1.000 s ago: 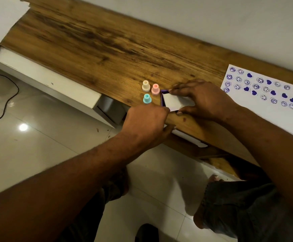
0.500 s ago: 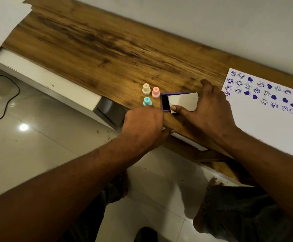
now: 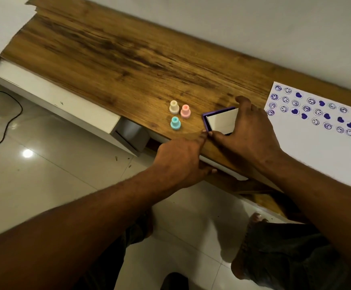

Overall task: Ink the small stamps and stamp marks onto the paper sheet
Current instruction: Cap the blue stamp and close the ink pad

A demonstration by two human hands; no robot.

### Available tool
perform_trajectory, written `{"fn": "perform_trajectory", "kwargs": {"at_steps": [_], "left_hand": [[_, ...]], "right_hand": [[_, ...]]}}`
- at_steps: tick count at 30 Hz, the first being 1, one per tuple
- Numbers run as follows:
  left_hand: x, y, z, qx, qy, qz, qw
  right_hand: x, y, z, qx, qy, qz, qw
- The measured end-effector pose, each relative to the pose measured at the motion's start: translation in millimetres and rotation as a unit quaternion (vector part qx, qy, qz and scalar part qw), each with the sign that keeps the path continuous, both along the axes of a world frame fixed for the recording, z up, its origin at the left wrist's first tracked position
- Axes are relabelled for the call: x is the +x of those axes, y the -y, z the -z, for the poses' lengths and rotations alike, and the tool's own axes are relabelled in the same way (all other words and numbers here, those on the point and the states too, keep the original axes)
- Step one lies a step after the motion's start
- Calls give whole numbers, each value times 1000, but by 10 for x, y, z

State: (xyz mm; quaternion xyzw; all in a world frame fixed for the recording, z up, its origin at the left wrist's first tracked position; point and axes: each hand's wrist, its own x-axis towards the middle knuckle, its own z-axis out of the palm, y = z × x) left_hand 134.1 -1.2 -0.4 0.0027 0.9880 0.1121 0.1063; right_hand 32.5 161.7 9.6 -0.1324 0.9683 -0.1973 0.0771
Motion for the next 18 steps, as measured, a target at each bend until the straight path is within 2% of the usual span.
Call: {"fn": "perform_trajectory", "kwargs": {"at_steps": [8,18], "left_hand": [[-11,-1,-12,51,26,10,998],[-72,71,7,16,35,30,999]], "right_hand": [[-27,16,-60,-29,-21,-2,999],[-6,13,-3,14,-20,11,1000]]}}
